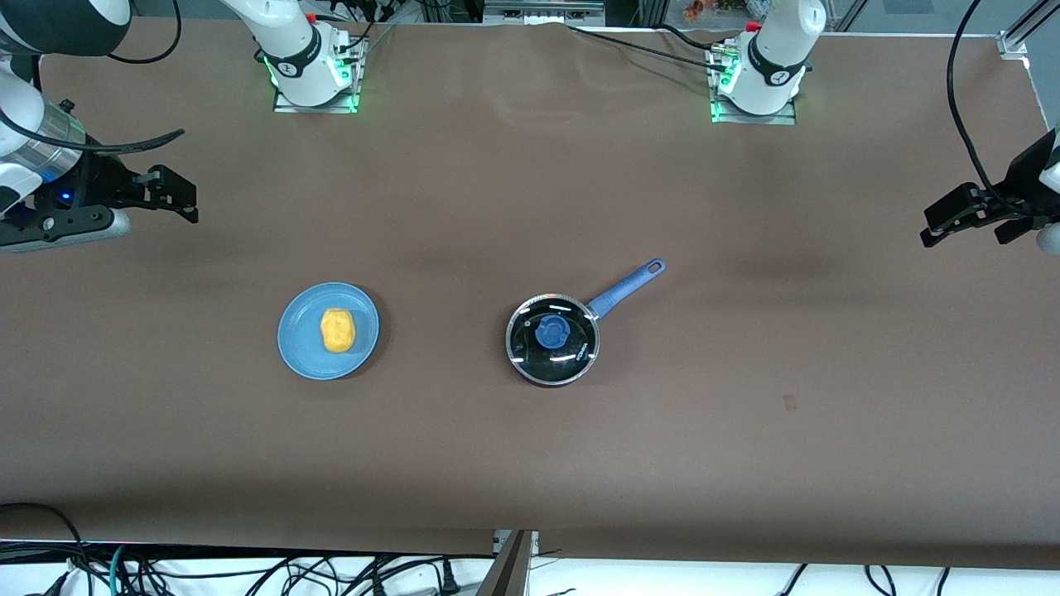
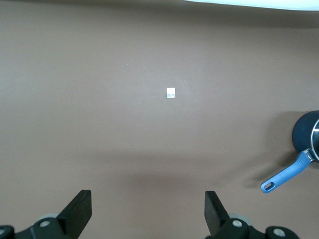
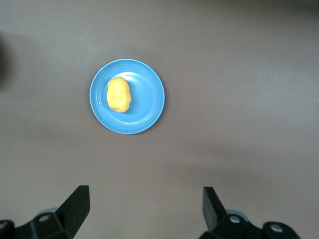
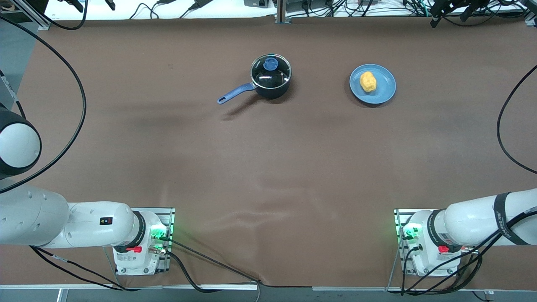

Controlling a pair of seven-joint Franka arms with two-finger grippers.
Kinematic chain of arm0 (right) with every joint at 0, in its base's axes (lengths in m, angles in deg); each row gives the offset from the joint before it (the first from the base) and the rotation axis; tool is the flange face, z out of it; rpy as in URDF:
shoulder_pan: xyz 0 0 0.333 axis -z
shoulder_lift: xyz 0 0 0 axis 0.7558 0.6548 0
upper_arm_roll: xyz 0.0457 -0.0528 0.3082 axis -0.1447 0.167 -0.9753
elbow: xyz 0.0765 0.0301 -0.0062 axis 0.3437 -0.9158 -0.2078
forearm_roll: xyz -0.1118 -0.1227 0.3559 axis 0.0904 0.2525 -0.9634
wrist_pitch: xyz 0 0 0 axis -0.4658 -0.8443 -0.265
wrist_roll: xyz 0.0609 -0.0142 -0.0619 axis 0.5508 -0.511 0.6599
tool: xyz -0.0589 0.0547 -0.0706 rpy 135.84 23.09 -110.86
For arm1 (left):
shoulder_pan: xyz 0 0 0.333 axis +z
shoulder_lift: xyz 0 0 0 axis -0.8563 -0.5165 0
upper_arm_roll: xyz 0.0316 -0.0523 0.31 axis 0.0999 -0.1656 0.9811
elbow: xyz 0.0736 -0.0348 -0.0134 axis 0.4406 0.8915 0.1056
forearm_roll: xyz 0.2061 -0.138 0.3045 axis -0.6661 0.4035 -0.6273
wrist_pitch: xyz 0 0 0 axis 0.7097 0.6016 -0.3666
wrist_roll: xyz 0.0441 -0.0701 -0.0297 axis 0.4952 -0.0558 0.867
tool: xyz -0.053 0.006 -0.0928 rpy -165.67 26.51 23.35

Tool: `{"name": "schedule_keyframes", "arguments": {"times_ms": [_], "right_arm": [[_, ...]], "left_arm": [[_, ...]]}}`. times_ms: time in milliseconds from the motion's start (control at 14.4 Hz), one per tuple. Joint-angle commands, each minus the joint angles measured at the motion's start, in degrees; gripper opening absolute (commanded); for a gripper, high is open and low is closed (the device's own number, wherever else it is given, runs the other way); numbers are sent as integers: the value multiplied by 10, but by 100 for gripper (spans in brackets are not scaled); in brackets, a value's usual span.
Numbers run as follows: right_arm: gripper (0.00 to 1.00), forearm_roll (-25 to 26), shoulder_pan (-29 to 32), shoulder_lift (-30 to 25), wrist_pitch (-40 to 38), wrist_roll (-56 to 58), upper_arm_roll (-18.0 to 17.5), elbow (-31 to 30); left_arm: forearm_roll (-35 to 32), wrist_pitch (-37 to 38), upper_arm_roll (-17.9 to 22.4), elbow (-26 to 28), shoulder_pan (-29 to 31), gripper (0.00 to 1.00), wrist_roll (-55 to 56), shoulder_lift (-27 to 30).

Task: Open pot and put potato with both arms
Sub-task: 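Move the left gripper toward the glass-lidded saucepan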

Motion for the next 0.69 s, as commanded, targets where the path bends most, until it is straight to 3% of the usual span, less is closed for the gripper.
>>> {"name": "schedule_keyframes", "arguments": {"times_ms": [0, 346, 623], "right_arm": [[100, 5, 5, 3, -8, -8, -3, 9], [100, 5, 5, 3, -8, -8, -4, 9], [100, 5, 5, 3, -9, -8, -4, 9]], "left_arm": [[9, 7, 2, -21, 1, 100, -18, -8], [8, 11, 1, -21, -6, 100, -3, -18], [6, 9, -7, -23, -51, 100, 122, -44]]}}
